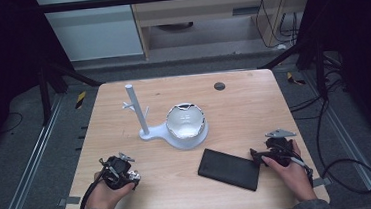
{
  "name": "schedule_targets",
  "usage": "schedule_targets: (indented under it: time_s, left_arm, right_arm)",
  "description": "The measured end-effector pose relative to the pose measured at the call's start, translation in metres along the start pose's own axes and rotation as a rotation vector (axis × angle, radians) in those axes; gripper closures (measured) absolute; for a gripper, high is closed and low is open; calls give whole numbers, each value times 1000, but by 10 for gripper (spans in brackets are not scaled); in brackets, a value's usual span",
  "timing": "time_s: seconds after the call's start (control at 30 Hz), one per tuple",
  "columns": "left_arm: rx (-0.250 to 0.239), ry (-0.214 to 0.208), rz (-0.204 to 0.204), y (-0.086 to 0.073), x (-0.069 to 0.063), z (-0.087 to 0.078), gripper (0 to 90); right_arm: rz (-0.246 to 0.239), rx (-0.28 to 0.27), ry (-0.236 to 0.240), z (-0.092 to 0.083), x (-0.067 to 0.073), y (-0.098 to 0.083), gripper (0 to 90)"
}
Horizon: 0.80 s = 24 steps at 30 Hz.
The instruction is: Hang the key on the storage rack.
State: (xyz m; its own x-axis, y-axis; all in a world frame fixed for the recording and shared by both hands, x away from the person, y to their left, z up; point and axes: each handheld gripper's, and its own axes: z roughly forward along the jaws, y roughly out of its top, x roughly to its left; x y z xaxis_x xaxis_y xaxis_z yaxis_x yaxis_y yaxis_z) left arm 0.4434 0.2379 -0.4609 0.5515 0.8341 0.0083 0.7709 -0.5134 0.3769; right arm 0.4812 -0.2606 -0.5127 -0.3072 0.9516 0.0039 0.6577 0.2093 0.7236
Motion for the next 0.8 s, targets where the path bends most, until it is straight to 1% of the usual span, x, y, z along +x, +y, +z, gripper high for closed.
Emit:
schedule_targets:
  time_s: [0.03,0.07,0.33,0.37,0.4,0.5,0.57,0.67,0.73,0.77,0.8]
  left_arm:
    - [-2,0,-4,0,0,0,537]
    - [-1,4,1,0,1,1,535]
    - [15,9,0,-1,1,4,496]
    - [13,5,-8,-2,1,5,496]
    - [21,6,-2,-2,2,7,498]
    - [22,4,-2,-3,2,8,497]
    - [25,7,3,-3,2,8,509]
    - [17,7,-5,-3,4,8,533]
    - [15,5,-2,-4,4,8,574]
    - [15,5,-2,-4,4,8,608]
    - [17,4,11,-4,4,7,641]
  right_arm:
    - [0,0,0,0,0,0,4]
    - [0,0,0,0,0,0,4]
    - [0,0,0,0,0,0,5]
    - [0,0,0,0,0,0,4]
    - [0,0,0,0,0,0,4]
    - [0,0,0,0,0,0,5]
    - [0,0,0,0,0,0,5]
    - [0,0,0,0,0,0,5]
    - [0,0,0,0,0,0,4]
    - [0,0,0,0,0,0,5]
    - [0,0,0,0,0,0,5]
